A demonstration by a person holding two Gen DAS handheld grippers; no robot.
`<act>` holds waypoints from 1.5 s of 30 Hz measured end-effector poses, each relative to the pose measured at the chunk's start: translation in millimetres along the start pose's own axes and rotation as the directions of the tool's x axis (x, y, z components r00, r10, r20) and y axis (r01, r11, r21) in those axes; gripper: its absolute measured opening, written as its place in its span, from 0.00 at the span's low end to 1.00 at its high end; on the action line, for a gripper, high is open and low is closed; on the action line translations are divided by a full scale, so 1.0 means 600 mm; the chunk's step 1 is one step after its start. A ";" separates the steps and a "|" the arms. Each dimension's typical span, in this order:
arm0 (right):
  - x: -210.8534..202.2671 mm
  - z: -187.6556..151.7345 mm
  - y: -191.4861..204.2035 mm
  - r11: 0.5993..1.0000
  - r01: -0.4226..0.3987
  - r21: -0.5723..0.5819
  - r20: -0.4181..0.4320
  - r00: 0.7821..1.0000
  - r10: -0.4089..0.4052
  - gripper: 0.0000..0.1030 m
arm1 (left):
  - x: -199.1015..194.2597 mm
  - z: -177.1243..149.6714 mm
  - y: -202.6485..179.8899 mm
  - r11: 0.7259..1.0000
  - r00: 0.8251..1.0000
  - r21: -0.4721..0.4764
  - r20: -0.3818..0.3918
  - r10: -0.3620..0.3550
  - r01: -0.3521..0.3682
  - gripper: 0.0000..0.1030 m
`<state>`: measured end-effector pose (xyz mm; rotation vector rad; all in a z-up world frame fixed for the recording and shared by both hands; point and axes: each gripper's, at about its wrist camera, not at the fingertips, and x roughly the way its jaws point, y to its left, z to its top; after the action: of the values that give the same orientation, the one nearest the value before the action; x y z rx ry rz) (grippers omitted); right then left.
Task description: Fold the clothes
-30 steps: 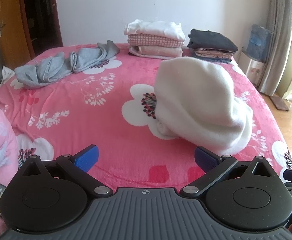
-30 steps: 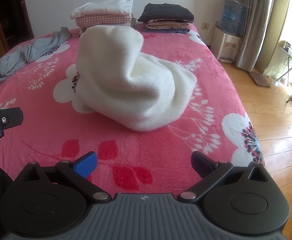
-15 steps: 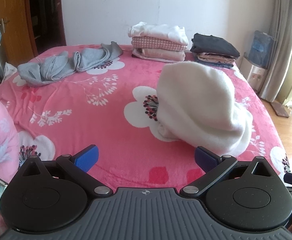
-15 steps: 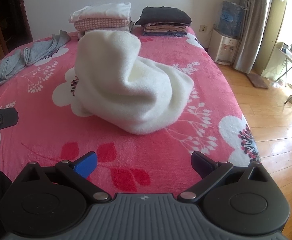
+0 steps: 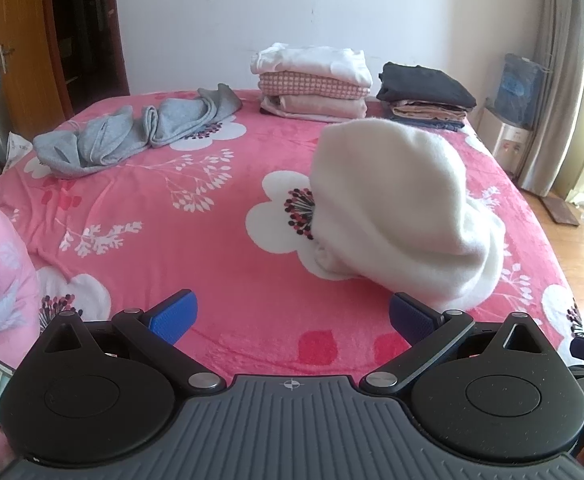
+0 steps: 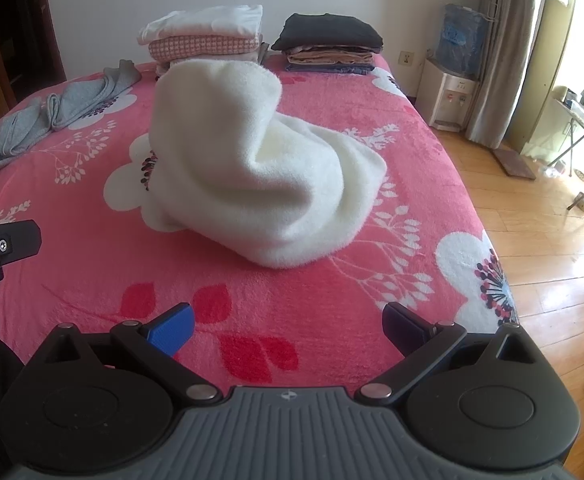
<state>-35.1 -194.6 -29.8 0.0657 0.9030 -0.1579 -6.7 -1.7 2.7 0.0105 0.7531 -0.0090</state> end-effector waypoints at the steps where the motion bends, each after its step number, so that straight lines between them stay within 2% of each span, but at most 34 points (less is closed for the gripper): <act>1: 0.000 -0.001 -0.001 1.000 0.000 0.000 0.000 1.000 0.000 1.00 | 0.001 0.000 -0.001 1.000 1.000 0.002 0.000 0.001 -0.001 1.00; 34: 0.024 0.018 -0.002 1.000 0.000 0.017 -0.018 1.000 0.000 1.00 | 0.029 0.015 -0.011 1.000 1.000 0.026 -0.018 -0.007 0.008 1.00; 45: 0.030 0.020 -0.016 0.998 -0.022 0.059 -0.016 1.000 0.023 1.00 | 0.023 0.010 -0.019 0.996 0.997 0.049 0.015 -0.070 0.070 1.00</act>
<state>-16.2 -207.3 -36.7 0.1318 0.9142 -0.1632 7.4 -13.4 -2.5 0.0301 0.7359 -0.0939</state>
